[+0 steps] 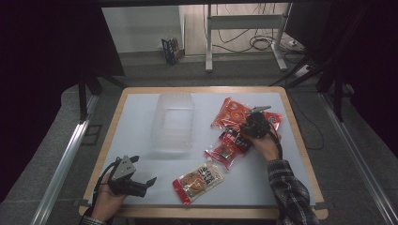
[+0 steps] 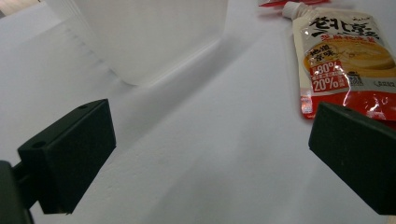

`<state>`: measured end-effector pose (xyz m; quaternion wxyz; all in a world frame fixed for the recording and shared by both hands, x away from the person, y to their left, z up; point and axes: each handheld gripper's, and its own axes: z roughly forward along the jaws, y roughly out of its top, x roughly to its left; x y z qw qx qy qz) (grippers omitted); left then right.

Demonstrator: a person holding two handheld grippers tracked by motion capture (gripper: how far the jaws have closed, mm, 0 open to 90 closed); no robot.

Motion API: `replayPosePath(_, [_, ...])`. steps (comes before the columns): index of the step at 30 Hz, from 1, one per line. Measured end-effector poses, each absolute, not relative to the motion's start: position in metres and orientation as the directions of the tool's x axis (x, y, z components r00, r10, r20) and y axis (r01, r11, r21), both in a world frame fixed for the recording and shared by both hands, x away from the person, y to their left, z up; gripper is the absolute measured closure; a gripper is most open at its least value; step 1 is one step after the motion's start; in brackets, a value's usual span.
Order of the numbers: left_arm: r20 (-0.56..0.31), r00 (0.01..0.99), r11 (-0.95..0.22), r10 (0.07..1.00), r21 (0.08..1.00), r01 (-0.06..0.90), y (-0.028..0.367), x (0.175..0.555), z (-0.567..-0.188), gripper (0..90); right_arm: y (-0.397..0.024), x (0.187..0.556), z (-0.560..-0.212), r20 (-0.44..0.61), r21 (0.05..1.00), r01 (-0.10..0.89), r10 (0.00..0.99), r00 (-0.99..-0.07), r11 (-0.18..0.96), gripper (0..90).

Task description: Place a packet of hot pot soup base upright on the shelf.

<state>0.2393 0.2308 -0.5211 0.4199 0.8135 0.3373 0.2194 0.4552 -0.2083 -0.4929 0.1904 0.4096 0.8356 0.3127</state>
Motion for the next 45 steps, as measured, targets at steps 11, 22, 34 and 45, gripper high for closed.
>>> replayPosePath(11, [0.075,0.676,-0.423,0.733,0.828,0.367,0.231,0.240,-0.522,0.7,-0.204,0.513,-0.498,-0.102,0.680,0.600,0.865,-0.491,0.421,86.8])
replayPosePath(22, [0.073,0.677,-0.424,0.732,0.827,0.369,0.231,0.240,-0.522,0.8,-0.198,0.549,-0.500,-0.119,0.692,0.604,0.888,-0.445,0.396,86.7])
replayPosePath(34, [0.075,0.679,-0.426,0.731,0.826,0.368,0.231,0.240,-0.522,0.8,-0.181,0.589,-0.502,-0.131,0.681,0.622,0.900,-0.415,0.386,85.6])
replayPosePath(45, [0.084,0.685,-0.442,0.723,0.819,0.366,0.228,0.240,-0.523,0.9,-0.177,0.599,-0.508,-0.080,0.644,0.656,0.888,-0.454,0.394,88.8])
